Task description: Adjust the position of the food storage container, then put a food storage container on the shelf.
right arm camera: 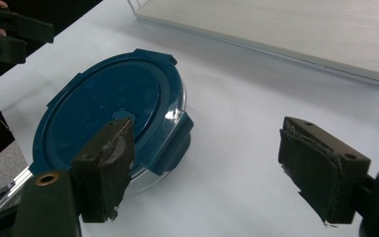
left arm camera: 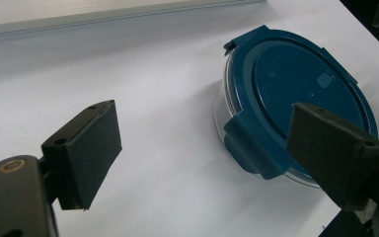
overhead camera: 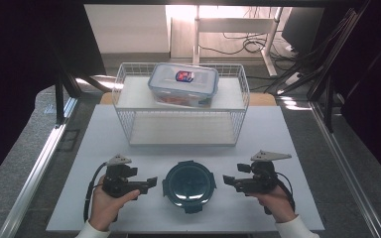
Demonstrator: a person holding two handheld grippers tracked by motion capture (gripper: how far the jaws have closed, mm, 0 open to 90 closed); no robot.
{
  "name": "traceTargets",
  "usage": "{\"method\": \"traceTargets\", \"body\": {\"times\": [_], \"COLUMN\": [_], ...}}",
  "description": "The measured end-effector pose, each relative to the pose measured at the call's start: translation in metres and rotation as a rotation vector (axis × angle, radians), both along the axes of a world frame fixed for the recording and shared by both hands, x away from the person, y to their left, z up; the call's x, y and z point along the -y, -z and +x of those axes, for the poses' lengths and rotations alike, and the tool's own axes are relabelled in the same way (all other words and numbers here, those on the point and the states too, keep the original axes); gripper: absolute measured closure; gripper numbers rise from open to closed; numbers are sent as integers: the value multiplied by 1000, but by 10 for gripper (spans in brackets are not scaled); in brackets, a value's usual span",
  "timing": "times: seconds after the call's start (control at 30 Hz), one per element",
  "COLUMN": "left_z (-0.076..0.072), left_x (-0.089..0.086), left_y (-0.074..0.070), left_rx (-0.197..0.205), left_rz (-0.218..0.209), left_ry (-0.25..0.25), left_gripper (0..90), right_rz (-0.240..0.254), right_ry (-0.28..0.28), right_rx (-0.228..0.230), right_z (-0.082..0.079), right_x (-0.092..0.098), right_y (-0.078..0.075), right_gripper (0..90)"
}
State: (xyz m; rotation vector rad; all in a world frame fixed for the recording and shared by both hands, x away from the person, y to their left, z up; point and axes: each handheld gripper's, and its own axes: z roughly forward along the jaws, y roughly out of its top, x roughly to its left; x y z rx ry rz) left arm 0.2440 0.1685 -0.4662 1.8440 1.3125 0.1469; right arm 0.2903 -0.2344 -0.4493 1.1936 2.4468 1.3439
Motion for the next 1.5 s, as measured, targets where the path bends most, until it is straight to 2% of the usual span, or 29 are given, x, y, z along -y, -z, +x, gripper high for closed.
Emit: {"method": "traceTargets", "body": {"times": [0.17, 0.27, 0.5, 0.63, 0.8, 0.97, 1.1, 1.27, 1.33, 1.5], "left_z": [0, 1, 4, 3, 5, 9, 12, 15, 16, 18], "left_x": [3, 5, 12, 15, 19, 26, 34, 40, 41, 41], "left_y": [3, 4, 12, 16, 23, 32, 39, 46, 49, 54], "left_rx": [-17, -35, -77, -78, -119, -165, -197, -229, -256, -288], "left_rz": [-13, -39, -114, -149, -208, -232, -244, -259, -296, -318], "left_ry": [-4, -19, 0, -17, -8, 13, 32, 51, 55, 68], "left_gripper": [106, 75, 74, 77, 80, 83, 95, 99, 116, 160], "right_rz": [14, 32, 41, 54, 49, 54, 44, 57, 79, 98], "right_ry": [-14, -32, -80, -97, -103, -96, -85, -65, -60, -69], "right_rx": [-15, -28, -97, -139, -192, -253, -283, -319, -337, -378], "right_z": [2, 3, 8, 13, 20, 24, 26, 26, 27, 26], "right_x": [-3, -7, -18, -25, -32, -39, -47, -54, -53, -55], "right_y": [-2, 0, 8, 11, 18, 26, 31, 42, 45, 52], "right_gripper": [217, 214, 189, 152, 131, 128, 129, 122, 126, 163]}}
